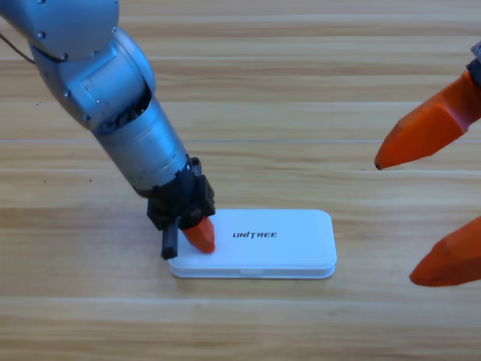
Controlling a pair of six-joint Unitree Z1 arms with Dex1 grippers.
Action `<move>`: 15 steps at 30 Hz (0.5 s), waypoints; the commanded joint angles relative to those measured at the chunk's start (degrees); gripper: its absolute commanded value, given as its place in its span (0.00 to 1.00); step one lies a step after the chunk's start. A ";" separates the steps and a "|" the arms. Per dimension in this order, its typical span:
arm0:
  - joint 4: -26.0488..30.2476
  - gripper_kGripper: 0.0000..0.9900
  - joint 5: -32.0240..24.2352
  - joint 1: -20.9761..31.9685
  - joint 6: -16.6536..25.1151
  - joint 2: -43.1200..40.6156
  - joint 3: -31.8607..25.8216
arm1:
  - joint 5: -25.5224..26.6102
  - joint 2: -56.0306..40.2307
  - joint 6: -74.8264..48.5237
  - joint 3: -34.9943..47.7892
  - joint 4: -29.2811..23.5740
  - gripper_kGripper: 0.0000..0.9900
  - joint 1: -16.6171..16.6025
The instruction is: Clean up eraser and pencils
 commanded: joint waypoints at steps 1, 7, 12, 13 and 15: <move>1.53 0.00 0.93 -1.89 -0.61 1.32 0.66 | 0.53 2.46 0.34 1.38 -0.86 0.95 -1.60; 8.92 1.00 2.07 -1.89 -1.40 -6.59 -5.49 | 0.53 2.72 0.34 1.38 -0.86 0.95 -1.60; 15.77 1.00 2.07 -3.38 -2.54 -15.82 -13.05 | 0.53 2.90 0.34 1.29 -0.86 0.95 -1.60; 17.97 1.00 2.07 -3.91 -2.63 -16.88 -15.69 | 0.53 2.98 0.34 1.29 -0.86 0.95 -1.68; 22.28 1.00 2.07 -4.97 -3.24 -18.46 -20.96 | 0.53 2.98 0.34 1.29 -0.86 0.95 -1.60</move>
